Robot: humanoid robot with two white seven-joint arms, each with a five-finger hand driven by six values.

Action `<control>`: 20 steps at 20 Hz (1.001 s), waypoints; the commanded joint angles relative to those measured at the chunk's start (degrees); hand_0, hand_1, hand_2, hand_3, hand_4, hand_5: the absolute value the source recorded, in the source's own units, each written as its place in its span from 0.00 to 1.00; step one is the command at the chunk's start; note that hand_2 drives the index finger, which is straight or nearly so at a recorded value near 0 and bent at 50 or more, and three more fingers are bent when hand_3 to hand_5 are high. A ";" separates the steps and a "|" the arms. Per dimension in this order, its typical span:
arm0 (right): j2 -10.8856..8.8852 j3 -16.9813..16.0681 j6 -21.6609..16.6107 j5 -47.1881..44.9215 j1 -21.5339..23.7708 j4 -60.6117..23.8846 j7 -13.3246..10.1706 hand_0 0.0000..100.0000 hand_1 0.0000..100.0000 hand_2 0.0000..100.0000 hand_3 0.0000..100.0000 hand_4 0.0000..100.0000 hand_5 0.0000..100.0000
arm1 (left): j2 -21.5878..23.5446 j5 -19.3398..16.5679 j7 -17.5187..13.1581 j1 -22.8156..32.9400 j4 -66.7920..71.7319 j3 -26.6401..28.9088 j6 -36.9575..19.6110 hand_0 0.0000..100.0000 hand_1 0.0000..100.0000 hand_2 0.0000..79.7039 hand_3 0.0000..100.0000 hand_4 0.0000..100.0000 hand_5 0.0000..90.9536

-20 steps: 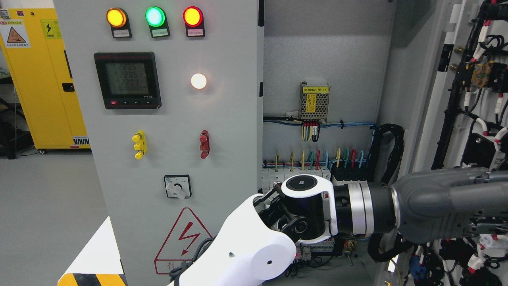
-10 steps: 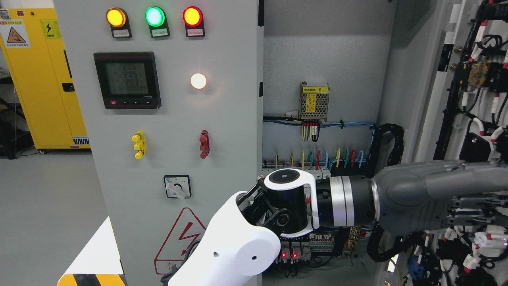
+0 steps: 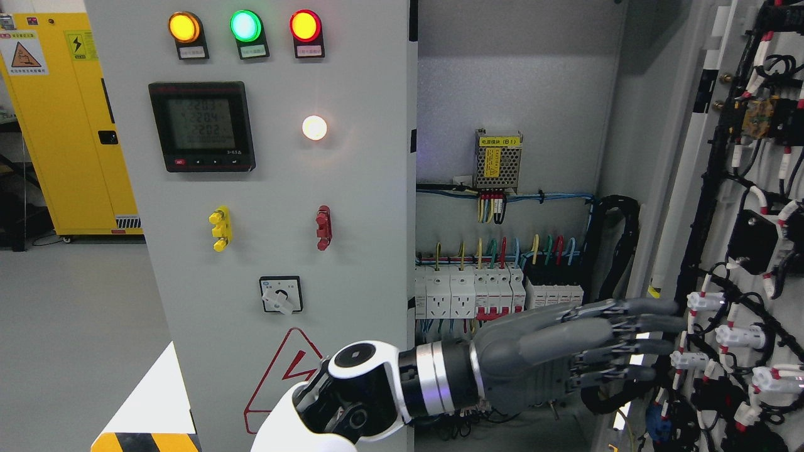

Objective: Open door with both hands
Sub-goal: 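Withdraw the left hand down out of the cabinet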

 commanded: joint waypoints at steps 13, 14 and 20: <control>-0.62 -0.88 0.04 -0.04 -0.62 -0.09 -0.04 0.00 0.50 0.04 0.00 0.00 0.00 | 14.15 -11.84 0.07 48.61 10.94 12.65 -22.97 0.12 0.56 0.00 0.00 0.00 0.00; -0.62 -0.88 0.04 0.05 -0.71 -0.09 -0.04 0.00 0.50 0.04 0.00 0.00 0.00 | 14.15 -11.84 0.07 49.93 13.75 12.65 -24.47 0.12 0.56 0.00 0.00 0.00 0.00; -0.62 -0.88 0.04 0.05 -1.24 0.00 -0.04 0.00 0.50 0.04 0.00 0.00 0.00 | 11.08 -13.68 0.16 49.61 45.43 12.74 -27.38 0.12 0.56 0.00 0.00 0.00 0.00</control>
